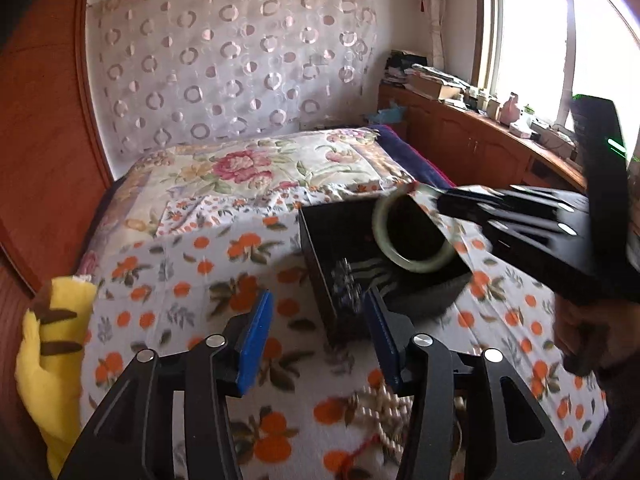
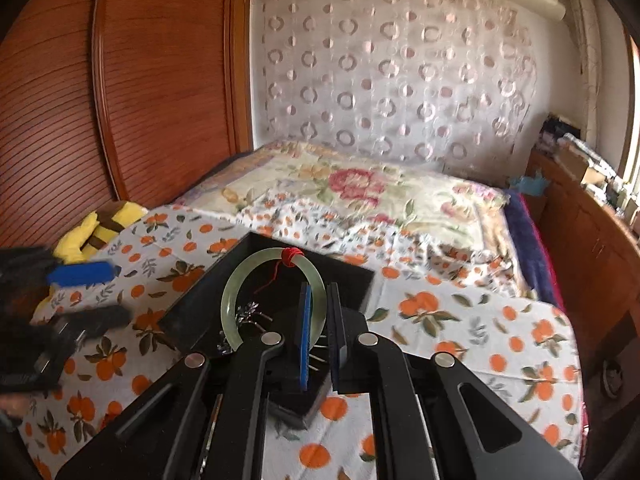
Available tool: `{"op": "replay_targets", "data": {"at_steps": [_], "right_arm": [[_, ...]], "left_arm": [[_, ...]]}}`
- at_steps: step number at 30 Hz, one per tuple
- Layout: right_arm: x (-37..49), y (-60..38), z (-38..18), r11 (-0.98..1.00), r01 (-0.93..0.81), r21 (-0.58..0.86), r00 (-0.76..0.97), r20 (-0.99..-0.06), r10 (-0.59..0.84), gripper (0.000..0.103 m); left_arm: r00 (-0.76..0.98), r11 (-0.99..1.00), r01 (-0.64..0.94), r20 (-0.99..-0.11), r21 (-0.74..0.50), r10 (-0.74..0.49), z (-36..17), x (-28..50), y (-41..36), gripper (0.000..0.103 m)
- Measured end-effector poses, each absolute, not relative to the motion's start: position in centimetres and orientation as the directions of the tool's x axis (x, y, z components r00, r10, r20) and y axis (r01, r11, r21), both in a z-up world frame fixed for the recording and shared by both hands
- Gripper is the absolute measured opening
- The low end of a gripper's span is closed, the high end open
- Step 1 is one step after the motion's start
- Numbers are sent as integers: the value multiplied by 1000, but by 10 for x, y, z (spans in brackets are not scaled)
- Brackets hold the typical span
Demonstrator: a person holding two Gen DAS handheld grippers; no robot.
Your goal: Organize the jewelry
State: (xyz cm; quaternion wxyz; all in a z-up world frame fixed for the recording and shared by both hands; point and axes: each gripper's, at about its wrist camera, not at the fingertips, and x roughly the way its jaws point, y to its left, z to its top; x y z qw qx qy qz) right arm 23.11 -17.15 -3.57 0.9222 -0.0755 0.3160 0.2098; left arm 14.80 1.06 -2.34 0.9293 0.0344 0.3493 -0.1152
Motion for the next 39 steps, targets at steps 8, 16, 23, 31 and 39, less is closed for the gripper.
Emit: {"op": "replay_targets", "data": {"at_steps": [8,16,23,31,39], "right_arm": [[227,-173,-53,906,-423,-4,707,-627,327,16],[187,-193,-55,897,-441,19,701,-617,358,16],[135,-199,-67,887,-461,24,681,-631,372,16],[93,-204,-85,876,-479,60,640,-660,394,31],[67,-199,-87,868,-493,53,628,-669,397,35]], "left_arm": [[686,963,262,-692,-55,-226,-53,114,14,52],[655,955,286,-710,-83,-258,-71,89,7,52],[633,946,313,-722,-89,-277,-78,75,-5,52],[613,940,318,-731,-121,-301,-82,78,-10,38],[596,940,315,-744,-129,-302,-88,86,-15,31]]}}
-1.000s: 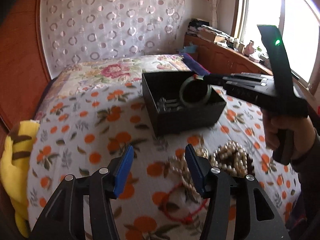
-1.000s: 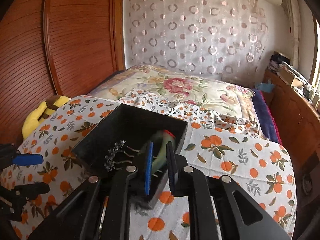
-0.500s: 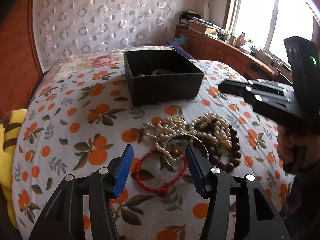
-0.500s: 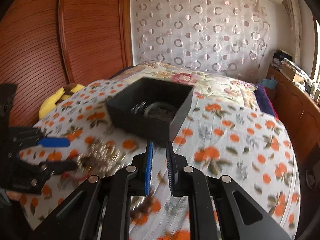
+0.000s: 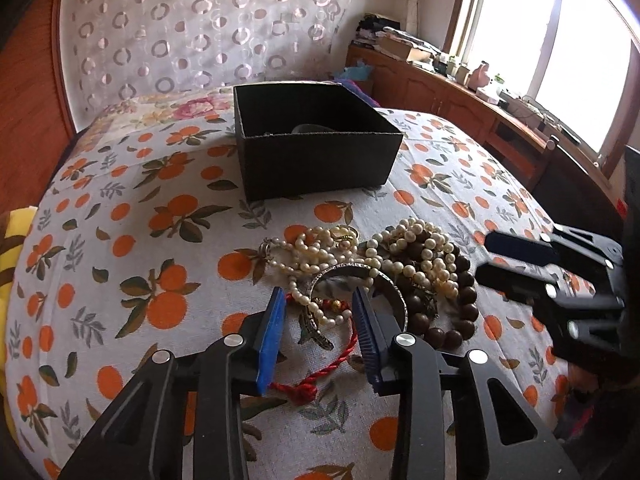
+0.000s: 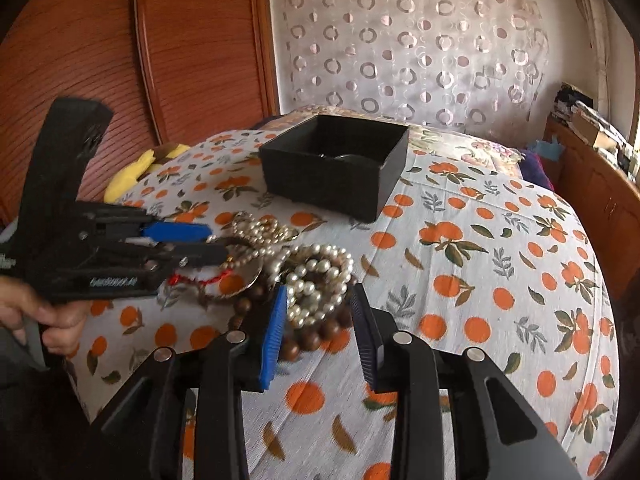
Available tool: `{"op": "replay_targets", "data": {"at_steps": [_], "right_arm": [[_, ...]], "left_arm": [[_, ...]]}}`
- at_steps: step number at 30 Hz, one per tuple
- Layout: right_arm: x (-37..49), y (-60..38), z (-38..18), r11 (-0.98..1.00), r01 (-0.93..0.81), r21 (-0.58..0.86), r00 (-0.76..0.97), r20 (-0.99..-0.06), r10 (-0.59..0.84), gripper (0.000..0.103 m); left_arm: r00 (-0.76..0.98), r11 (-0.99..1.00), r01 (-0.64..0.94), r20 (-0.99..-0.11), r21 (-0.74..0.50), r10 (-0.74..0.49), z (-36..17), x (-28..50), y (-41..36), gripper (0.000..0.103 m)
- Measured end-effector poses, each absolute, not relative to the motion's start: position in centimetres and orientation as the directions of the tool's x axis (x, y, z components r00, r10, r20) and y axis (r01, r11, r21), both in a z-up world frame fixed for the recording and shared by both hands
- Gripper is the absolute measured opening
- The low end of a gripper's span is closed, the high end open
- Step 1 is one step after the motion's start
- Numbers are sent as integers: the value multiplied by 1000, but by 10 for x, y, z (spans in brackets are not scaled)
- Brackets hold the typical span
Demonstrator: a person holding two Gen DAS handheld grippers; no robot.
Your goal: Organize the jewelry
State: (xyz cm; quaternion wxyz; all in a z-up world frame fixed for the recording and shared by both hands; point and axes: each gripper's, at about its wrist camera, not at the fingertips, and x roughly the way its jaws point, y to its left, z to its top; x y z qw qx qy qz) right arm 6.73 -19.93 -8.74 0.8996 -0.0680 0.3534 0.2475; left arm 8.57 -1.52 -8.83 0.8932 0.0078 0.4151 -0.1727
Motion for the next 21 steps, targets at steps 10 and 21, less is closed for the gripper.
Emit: {"op": "replay_targets", "data": {"at_steps": [10,21], "right_arm": [[59,-198,-95,864,-500,57,614,-680,401,36],[57,-197,-94,856,-511,71,603,-680,417,36]], "left_arm": [[635,942,317,-713,-113,-299,-76,83,-15,4],[709,943,314,-633,-109,-309,-33,77,-12,4]]}}
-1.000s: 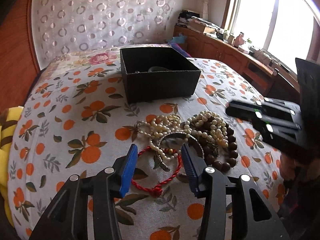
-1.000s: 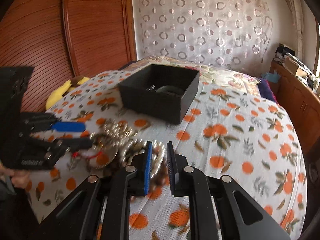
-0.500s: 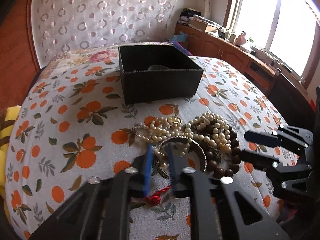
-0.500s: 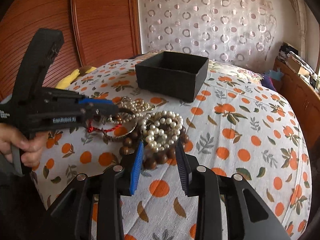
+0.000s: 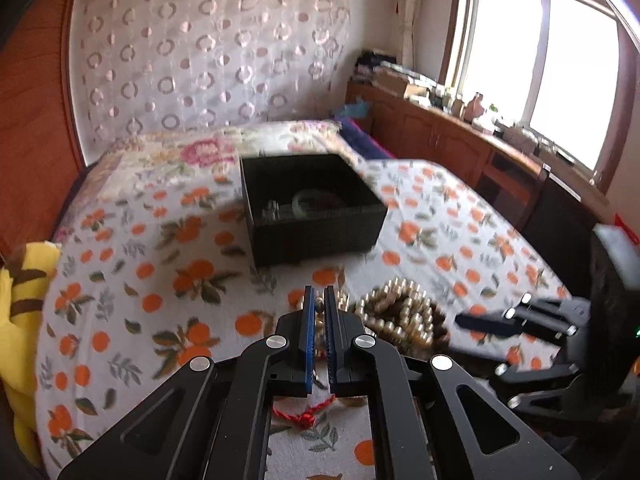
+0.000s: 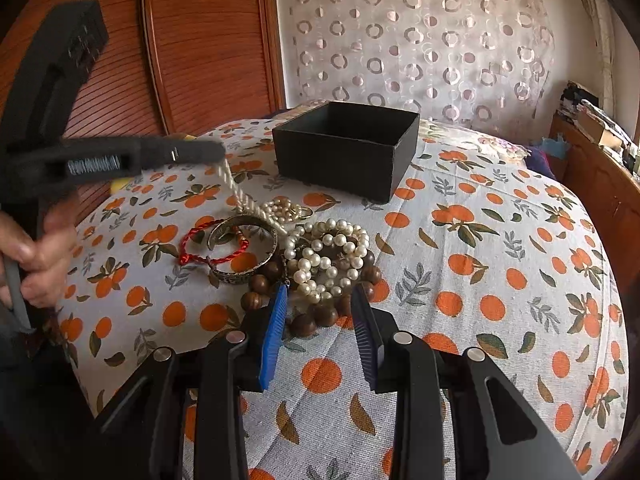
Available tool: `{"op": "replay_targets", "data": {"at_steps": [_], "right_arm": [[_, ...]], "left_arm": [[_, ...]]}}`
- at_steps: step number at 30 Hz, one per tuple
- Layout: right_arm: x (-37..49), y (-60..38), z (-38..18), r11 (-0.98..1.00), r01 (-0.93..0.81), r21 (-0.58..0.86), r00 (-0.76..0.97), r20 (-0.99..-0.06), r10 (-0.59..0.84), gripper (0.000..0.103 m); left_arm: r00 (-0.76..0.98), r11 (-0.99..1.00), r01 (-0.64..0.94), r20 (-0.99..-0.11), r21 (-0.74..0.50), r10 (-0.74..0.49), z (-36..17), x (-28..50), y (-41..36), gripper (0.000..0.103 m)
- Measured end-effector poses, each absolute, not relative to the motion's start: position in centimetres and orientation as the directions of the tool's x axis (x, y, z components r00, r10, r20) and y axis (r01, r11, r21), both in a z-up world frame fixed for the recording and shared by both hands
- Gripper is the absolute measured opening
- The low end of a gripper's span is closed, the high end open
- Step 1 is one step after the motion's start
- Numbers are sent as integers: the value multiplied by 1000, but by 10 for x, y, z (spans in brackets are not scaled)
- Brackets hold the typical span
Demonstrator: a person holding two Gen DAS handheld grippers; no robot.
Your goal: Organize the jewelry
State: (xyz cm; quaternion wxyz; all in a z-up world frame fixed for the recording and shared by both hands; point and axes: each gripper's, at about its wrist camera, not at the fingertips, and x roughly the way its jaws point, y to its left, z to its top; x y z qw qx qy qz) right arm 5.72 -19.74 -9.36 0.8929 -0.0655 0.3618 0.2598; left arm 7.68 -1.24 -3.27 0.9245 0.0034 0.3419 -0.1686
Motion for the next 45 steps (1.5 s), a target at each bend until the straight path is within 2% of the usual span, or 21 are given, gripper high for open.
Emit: {"op": "replay_targets", "data": {"at_steps": [12,15,20,21,23,25,37,45], "right_arm": [[78,-179,-91,820,-565,94,532,-718,449,34],[83,-166,-95,823,-568,3,546,-747,379,34],[88,-167,-98,820,-572,0,531,-762,371,33],[88,-167,-98,816,-579,5,526,-762,378,24],[87,-167,-97,810,-586,6,522,-762,383,12],[87,-168,-96,808,-589,7,523,-759,388,10],[91,-188,-43,829,-559,3,631,-648,427,9],[99,-195,7,827,-562,-18,686,-568,454,9]], "left_arm": [[761,944,308,-566,-115,-317,-6,63,-6,4],[764,945,310,-563,-109,-316,-4,63,-7,4],[770,945,309,-556,-105,-313,-2,60,-5,4],[770,945,310,-555,-106,-315,-2,60,-5,4],[767,945,309,-558,-109,-315,-2,60,-5,4],[766,945,308,-559,-111,-316,-3,59,-4,4],[780,948,302,-547,-98,-305,7,65,-4,4],[804,948,310,-510,-79,-305,38,77,-5,4]]}}
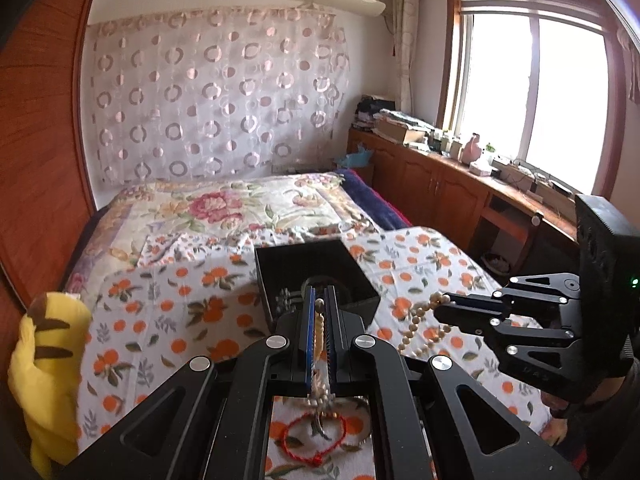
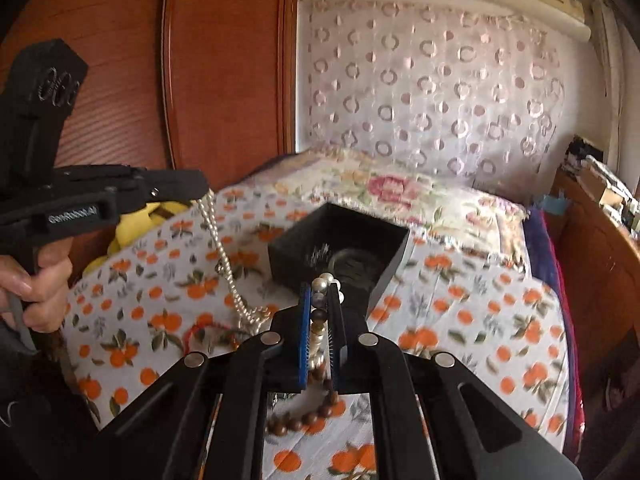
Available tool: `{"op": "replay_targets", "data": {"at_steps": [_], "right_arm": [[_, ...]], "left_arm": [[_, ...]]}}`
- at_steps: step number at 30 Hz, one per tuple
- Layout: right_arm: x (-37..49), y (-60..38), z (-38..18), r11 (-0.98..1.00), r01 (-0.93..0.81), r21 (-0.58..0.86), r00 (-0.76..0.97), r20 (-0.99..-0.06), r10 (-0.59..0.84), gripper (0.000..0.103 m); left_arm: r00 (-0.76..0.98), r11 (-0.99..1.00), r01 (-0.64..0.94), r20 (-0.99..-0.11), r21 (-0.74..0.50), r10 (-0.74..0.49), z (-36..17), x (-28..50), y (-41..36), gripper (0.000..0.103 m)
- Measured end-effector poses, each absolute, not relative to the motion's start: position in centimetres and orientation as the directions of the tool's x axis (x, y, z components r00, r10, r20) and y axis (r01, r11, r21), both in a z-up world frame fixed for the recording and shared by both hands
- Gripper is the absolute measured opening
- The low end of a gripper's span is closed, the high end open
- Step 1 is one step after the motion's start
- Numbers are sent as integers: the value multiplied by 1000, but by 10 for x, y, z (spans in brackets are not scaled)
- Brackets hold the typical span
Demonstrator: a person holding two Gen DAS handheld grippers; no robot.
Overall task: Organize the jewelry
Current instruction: 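Carry both pearl necklaces over the black box with both grippers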
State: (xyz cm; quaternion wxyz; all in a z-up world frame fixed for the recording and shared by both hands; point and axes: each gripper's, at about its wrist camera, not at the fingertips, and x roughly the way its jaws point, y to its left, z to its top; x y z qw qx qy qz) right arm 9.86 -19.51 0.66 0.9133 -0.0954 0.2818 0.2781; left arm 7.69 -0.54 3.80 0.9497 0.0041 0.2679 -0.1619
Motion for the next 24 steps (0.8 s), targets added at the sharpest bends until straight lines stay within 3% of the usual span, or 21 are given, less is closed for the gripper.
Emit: {"op": "replay_targets", "data": {"at_steps": [24], "right_arm": [[143,-195,86,844,-529,-89,784,-431,447,9]], "left_arm": [[867,958,285,-428,7,-255,116,124,-15,4]]}}
